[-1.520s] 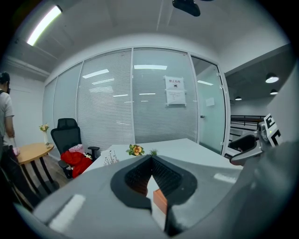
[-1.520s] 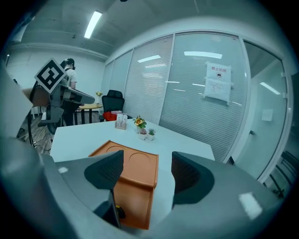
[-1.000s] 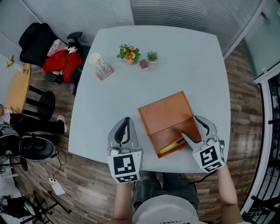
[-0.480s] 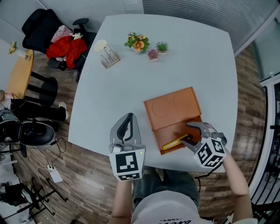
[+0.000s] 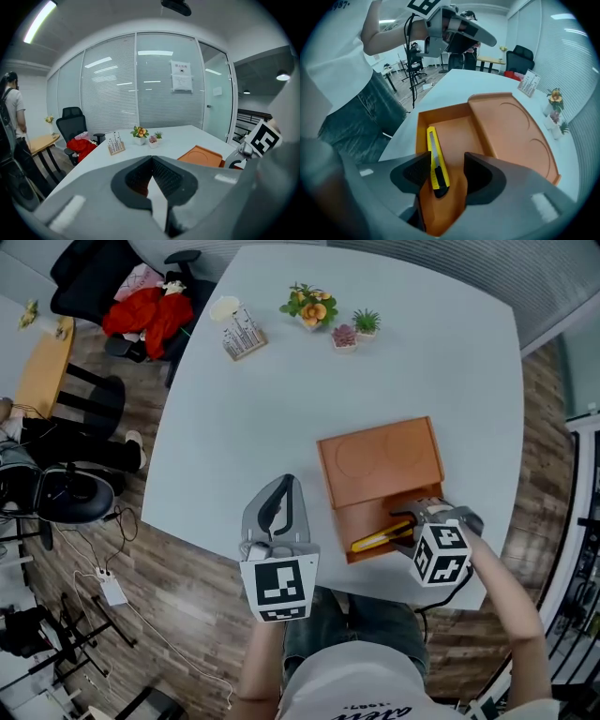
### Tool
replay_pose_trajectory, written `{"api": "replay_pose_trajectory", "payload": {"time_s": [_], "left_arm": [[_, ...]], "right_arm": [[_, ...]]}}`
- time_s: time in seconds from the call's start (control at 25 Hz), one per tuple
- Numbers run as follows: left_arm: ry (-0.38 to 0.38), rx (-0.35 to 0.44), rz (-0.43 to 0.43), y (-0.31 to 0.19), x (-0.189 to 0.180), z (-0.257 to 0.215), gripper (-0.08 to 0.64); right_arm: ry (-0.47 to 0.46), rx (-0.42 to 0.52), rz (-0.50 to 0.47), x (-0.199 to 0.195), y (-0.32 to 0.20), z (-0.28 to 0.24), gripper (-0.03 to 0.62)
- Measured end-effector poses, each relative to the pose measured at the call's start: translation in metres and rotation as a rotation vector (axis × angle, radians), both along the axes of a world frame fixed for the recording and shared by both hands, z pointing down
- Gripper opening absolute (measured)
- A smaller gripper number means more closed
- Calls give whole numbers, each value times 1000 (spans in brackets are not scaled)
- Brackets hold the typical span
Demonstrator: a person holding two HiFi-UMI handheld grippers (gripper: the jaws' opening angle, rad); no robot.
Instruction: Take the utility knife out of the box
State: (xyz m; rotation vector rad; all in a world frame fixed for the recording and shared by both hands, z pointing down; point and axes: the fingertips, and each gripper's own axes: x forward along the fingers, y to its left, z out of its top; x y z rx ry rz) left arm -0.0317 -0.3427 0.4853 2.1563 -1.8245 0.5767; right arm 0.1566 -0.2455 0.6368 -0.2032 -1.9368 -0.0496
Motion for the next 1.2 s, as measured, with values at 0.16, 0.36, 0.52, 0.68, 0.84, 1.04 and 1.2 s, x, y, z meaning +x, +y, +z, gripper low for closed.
{"api": "replay_pose_trajectory", "payload": {"time_s": [0.16, 0.36, 0.52, 0.68, 0.84, 1.04, 1.2], "left_arm": [[3, -11, -9, 3, 1, 4, 0], [14, -11, -11, 1, 6, 6, 0], [19, -7, -5, 0, 12, 5, 0], [27, -9, -7, 1, 15, 6, 0], [26, -8, -4, 0, 16, 7, 0], [28, -7, -4, 1, 15, 6, 0], [30, -2, -5, 2, 14, 5, 0]], "right_arm": [[63, -55, -72, 7, 6, 10, 252], [114, -75, -125, 14, 7, 22, 247], [149, -62, -160, 16, 8, 32, 239], [157, -74, -155, 17, 10, 38, 206], [147, -111, -111, 16, 11, 39, 175], [122, -125, -27, 14, 6, 37, 152], [106, -93, 7, 14, -1, 37, 152]]}}
